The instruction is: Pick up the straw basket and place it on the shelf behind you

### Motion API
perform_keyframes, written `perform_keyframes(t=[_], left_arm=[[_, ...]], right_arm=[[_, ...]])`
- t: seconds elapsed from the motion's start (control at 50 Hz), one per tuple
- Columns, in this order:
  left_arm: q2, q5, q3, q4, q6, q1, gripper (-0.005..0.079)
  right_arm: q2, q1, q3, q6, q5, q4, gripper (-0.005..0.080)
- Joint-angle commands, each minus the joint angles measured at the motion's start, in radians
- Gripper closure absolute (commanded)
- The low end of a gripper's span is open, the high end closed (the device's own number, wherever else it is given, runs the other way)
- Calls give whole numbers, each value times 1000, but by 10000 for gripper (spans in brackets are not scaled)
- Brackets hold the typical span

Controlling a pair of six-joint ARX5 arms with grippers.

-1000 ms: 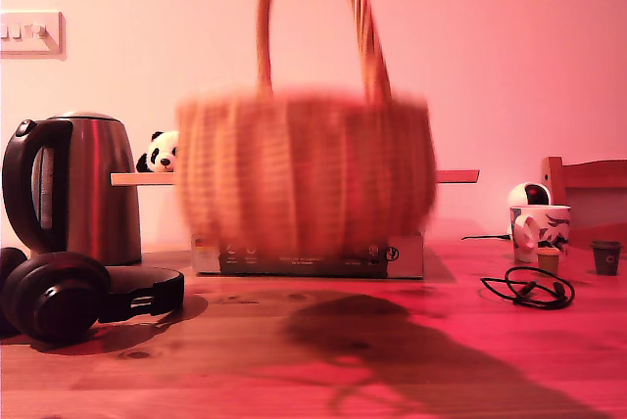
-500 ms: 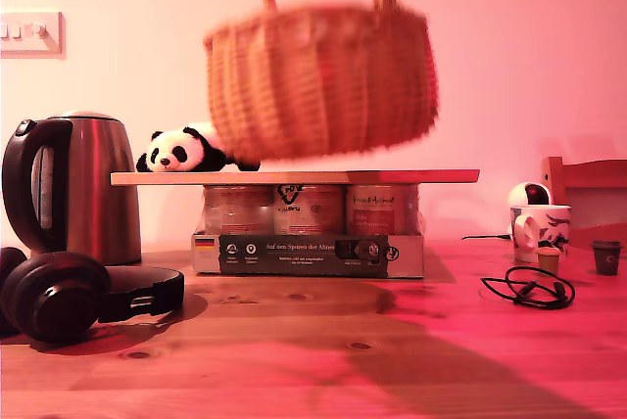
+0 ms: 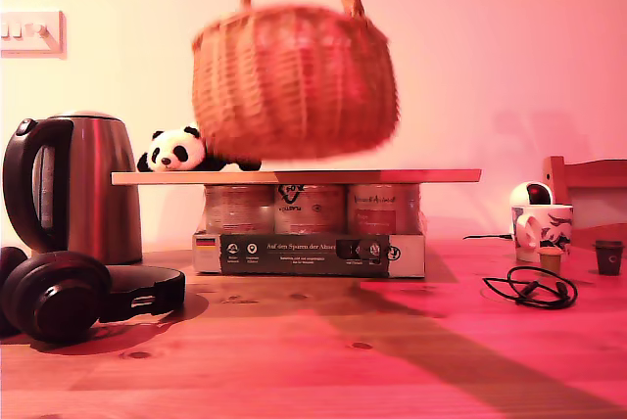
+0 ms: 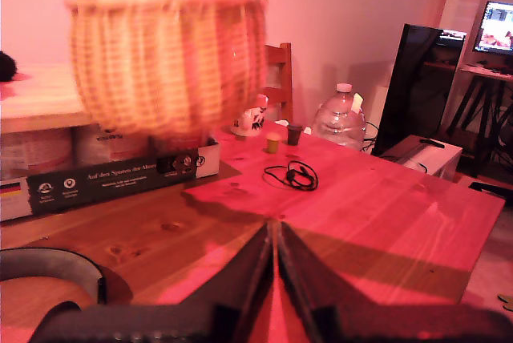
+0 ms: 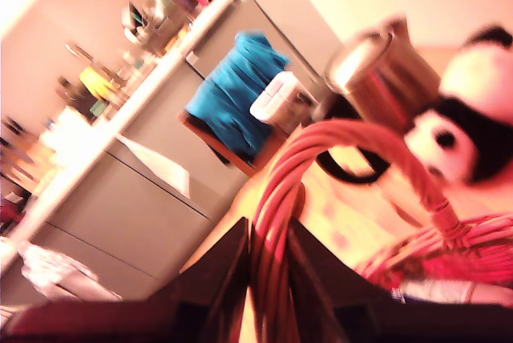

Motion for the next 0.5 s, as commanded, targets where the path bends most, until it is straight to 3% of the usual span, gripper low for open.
perform_keyframes(t=[0.0, 0.24, 0.48], left_arm=[[-10, 0, -7, 8, -3, -3, 761], [-10, -11, -7, 8, -3, -3, 761], [-10, -13, -7, 8, -3, -3, 761]], right_arm=[[-36, -18, 105, 30, -11, 86, 765], [24, -61, 205, 77, 10, 161, 765], [58, -88, 206, 73, 130, 227, 765]])
